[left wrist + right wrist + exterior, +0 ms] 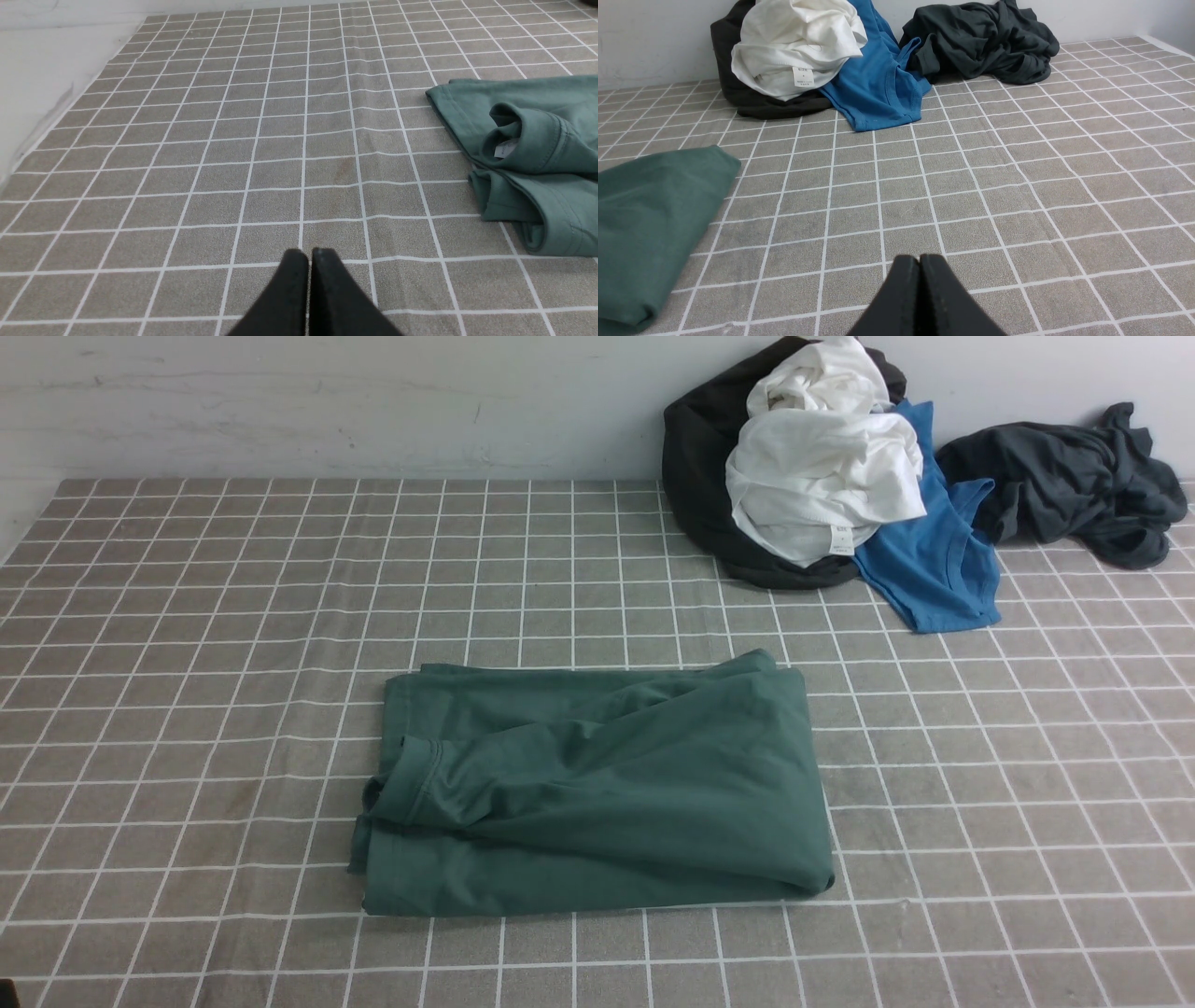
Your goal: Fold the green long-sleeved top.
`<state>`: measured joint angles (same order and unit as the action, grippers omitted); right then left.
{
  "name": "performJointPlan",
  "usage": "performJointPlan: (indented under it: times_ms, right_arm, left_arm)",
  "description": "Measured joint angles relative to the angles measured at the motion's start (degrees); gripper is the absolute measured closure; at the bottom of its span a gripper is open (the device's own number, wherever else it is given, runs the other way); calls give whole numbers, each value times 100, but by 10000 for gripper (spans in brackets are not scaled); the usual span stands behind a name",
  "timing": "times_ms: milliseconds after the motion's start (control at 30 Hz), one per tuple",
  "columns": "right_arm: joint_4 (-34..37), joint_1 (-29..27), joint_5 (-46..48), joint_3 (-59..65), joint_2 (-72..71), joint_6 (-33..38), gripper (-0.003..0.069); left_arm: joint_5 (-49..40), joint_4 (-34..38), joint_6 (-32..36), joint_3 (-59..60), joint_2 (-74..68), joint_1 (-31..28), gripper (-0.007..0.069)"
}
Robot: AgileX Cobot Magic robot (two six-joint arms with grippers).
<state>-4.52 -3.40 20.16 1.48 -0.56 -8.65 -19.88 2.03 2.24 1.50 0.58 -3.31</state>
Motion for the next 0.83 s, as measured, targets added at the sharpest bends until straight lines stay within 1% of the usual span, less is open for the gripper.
performJointPlan:
  times_ms: [833]
  right_arm:
    - [0,0,0,0,0,87,673]
  left_arm:
    - [0,0,0,0,0,0,631]
